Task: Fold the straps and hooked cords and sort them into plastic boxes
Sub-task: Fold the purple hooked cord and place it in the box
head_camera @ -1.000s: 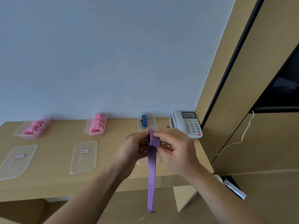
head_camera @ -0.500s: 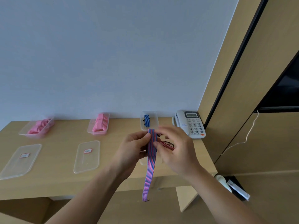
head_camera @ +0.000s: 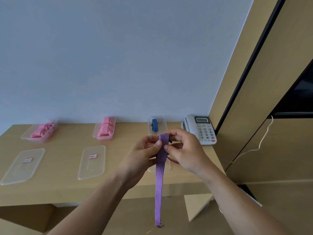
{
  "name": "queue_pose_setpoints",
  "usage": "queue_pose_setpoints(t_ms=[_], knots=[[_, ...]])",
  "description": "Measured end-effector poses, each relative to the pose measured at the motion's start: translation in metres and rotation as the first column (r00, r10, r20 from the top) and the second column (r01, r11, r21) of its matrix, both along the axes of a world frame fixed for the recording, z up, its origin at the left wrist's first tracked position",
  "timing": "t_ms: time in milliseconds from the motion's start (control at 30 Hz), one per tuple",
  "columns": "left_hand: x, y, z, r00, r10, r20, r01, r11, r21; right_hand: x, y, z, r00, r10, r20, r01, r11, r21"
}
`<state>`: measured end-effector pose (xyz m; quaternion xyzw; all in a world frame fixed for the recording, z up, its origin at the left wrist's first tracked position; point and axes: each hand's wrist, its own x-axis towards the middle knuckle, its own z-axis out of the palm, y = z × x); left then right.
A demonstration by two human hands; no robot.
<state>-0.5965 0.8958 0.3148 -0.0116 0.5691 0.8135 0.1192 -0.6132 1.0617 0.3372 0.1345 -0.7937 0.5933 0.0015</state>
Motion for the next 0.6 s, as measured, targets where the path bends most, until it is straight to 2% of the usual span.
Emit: queue_pose_setpoints(t_ms=[200, 600], knots=[[0.000, 0.004, -0.003, 0.995, -0.082, 0.054, 0.087, 0.992, -0.095, -0.006, 0.003, 0.001, 1.000, -0.020, -0.006, 0.020, 0.999, 0.041], [-0.002, 0.011, 0.000, 0.994, -0.059, 0.094, 0.081, 0.964, -0.255, -0.008, 0.005, 0.012, 0.991, -0.062, -0.122, 0.066, 0.997, 0.034]])
